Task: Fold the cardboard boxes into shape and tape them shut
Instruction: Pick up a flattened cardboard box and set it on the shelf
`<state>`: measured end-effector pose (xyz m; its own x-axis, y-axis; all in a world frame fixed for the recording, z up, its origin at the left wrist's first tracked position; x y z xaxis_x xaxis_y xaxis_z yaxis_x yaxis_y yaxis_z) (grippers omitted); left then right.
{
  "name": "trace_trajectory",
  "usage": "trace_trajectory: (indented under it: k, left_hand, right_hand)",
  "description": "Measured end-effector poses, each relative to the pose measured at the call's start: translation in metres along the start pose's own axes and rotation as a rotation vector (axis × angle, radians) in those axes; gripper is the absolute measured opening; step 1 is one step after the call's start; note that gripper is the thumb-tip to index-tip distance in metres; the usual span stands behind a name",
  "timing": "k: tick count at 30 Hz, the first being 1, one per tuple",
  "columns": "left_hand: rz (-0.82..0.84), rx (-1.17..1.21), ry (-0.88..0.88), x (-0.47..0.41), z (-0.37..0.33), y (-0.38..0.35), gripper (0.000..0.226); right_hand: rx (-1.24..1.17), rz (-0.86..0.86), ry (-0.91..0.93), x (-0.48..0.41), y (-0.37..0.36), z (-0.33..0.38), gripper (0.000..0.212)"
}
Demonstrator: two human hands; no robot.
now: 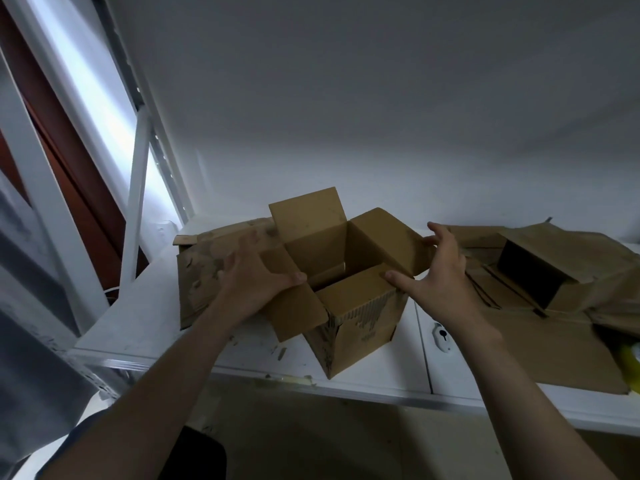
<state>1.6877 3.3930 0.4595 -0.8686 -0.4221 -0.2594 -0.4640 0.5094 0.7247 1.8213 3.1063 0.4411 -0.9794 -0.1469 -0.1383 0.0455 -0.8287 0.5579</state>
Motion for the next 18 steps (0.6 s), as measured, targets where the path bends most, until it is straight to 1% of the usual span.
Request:
trace_trajectory:
  k: [1, 3, 6, 9, 11, 14, 16, 18]
  left_hand:
    - [0.033, 0.038, 0.010, -0.007, 0.002, -0.003, 0.121]
    - [0.085, 0.102, -0.026, -0.017, 0.004, -0.008, 0.123]
    - [0.105, 0.173, -0.117, -0.021, 0.003, -0.009, 0.129]
    - [0.109, 0.170, -0.169, -0.022, 0.002, -0.008, 0.138]
    - [0.112, 0.123, -0.159, -0.028, 0.001, -0.008, 0.144]
    - [0.182, 0.113, -0.091, -0.037, -0.002, -0.008, 0.156]
    - [0.160, 0.160, -0.083, -0.038, -0.003, -0.008, 0.155]
    - [0.109, 0.200, -0.124, -0.036, -0.002, -0.011, 0.150]
  right_hand:
    - [-0.002, 0.001, 0.005, 0.000, 0.000, 0.000, 0.108]
    - [-0.004, 0.005, 0.013, 0.001, 0.001, 0.000, 0.108]
    - [0.016, 0.006, 0.028, 0.003, 0.003, 0.002, 0.109]
    - [0.043, 0.005, 0.058, 0.004, 0.005, 0.004, 0.108]
    - [0.040, 0.008, 0.072, 0.004, 0.005, 0.004, 0.108]
    - [0.031, 0.010, 0.071, 0.004, 0.005, 0.004, 0.107]
    - [0.022, 0.008, 0.067, 0.003, 0.005, 0.004, 0.107]
    - [0.013, 0.010, 0.056, 0.003, 0.006, 0.004, 0.108]
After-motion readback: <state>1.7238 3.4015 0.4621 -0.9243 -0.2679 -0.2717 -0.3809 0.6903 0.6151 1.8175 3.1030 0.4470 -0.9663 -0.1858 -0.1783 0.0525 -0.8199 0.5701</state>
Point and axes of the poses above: each hand's wrist, its own x-axis away from the middle knuckle, its own y-axis out of the back of the hand, z = x × y, the point moved 3 cm from there along -x, towards the middle knuckle, and after that the axes turned 13 degrees about -y, right-handed, at the moved point
